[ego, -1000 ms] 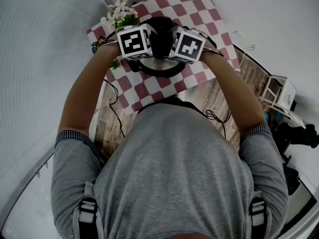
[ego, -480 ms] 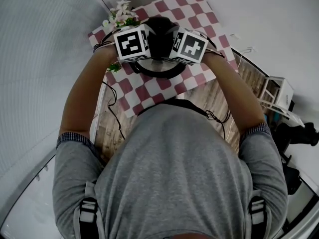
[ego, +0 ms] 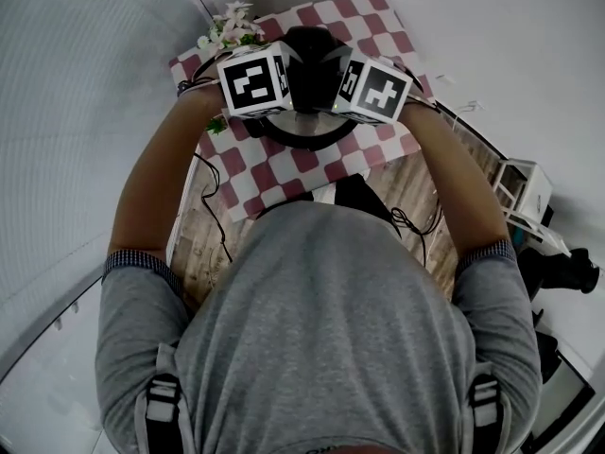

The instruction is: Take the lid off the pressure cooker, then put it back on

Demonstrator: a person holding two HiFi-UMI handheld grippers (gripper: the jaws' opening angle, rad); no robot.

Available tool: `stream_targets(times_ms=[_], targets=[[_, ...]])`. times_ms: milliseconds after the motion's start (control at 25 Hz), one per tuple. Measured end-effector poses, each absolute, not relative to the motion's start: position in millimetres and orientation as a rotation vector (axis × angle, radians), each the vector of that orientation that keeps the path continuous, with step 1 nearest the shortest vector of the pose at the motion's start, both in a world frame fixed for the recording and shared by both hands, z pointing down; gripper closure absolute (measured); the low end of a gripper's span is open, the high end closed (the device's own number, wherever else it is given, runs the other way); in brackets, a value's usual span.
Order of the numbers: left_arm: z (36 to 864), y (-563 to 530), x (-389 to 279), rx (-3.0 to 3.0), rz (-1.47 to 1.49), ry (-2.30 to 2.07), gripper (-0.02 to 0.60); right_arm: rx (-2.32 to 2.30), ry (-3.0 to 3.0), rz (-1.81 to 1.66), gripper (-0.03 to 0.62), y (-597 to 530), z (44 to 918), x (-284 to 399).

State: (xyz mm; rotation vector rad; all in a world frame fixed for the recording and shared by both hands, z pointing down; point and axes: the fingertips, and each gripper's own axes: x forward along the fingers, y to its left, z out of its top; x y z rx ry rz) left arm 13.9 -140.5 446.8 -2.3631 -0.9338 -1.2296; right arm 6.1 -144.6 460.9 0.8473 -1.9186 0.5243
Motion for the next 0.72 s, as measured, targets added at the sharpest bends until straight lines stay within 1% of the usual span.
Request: stream_targets(times_ms=[400, 720], targets=[[438, -117, 57, -2.447, -1.302, -0.768, 0.282, 0.718, -2.021, 0.424, 0.303, -122, 452, 47], [435, -92, 105, -2.506, -1.349, -0.613, 0.282, 0.610, -2.043, 0.332, 0.303, -98, 445, 96]])
